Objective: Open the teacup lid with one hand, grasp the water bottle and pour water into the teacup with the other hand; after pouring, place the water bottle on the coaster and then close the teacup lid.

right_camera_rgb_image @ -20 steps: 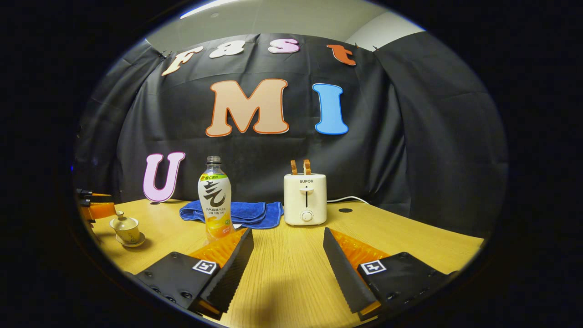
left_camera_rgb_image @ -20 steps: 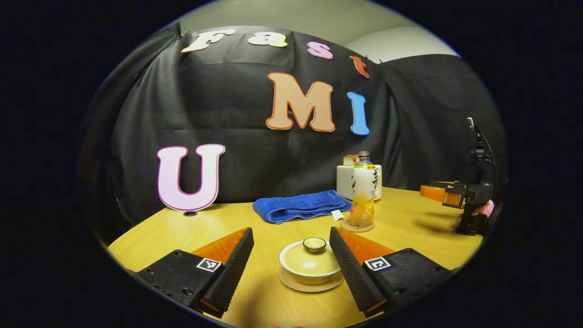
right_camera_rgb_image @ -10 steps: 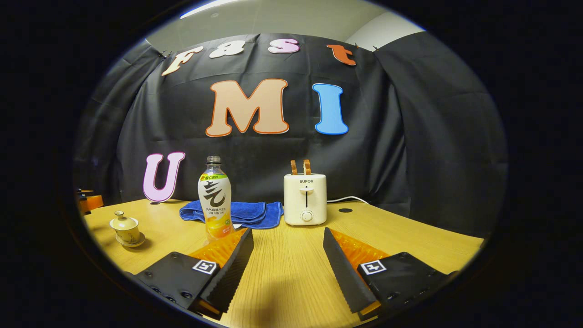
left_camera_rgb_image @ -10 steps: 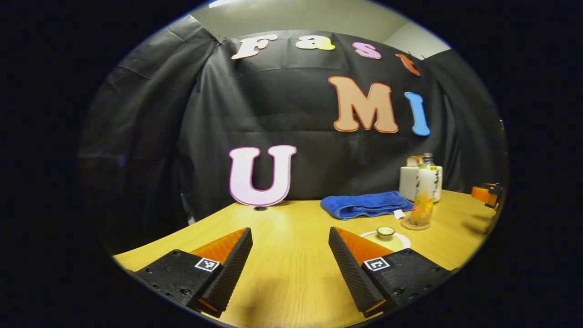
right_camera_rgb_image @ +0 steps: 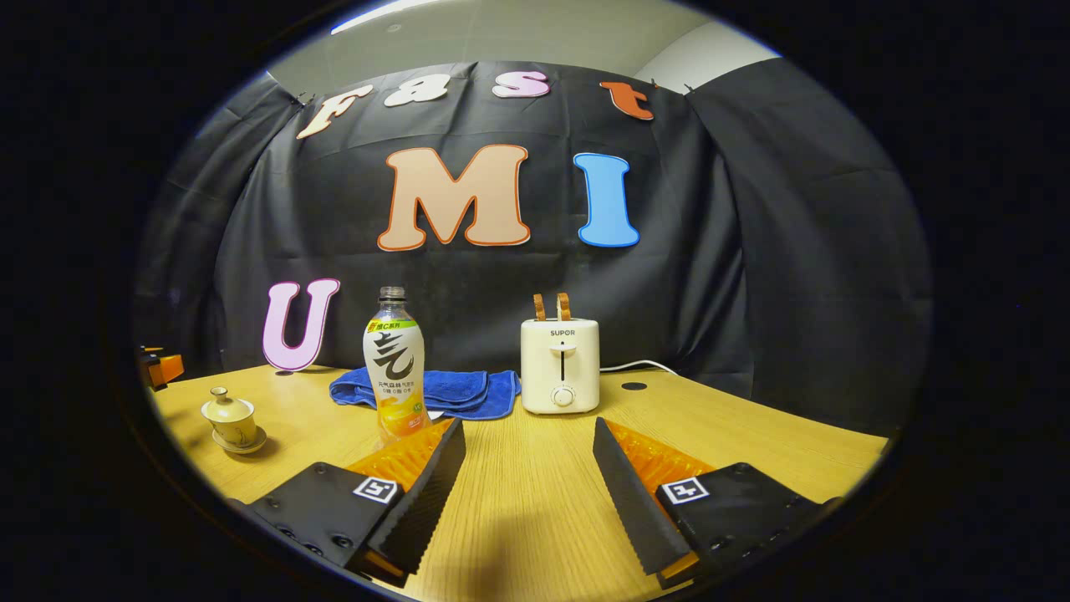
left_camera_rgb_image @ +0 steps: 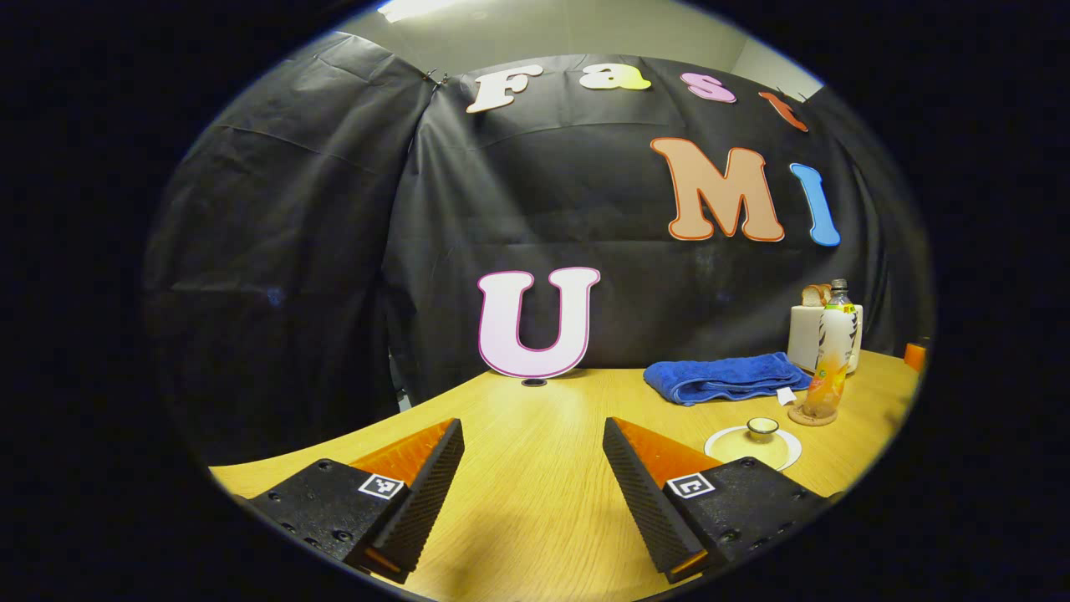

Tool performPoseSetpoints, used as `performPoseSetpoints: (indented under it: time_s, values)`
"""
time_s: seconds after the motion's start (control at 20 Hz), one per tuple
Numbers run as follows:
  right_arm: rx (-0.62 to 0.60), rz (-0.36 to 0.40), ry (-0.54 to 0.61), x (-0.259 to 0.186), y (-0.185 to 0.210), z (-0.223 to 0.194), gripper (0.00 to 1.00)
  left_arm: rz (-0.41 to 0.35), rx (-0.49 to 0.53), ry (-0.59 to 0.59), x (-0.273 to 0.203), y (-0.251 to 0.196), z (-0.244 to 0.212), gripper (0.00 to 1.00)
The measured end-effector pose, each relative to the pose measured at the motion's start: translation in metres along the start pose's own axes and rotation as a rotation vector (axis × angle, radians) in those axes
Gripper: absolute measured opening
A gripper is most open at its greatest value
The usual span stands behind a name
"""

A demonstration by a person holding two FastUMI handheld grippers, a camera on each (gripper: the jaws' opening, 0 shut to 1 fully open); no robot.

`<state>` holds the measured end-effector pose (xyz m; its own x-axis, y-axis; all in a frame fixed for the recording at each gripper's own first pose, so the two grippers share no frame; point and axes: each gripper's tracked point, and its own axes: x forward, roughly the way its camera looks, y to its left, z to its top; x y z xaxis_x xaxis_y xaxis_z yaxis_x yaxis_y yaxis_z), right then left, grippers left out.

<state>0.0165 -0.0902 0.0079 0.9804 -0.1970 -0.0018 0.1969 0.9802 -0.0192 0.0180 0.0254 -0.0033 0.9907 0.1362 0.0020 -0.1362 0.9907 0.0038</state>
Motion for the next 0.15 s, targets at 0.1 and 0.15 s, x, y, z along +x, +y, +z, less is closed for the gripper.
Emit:
performPoseSetpoints:
  time_s: [0.1, 0.15]
  values:
    - [0.0, 0.0, 0.0, 0.0002, 0.0002, 0.0, 0.94, -0.002, 0.0, 0.0, -0.0001, -0.0006, -0.0002, 0.98]
    - [0.0, 0.0, 0.0, 0.0002, -0.0001, -0.0002, 0.97, -0.005, -0.001, 0.0, -0.0002, -0.0017, 0.0001, 0.98]
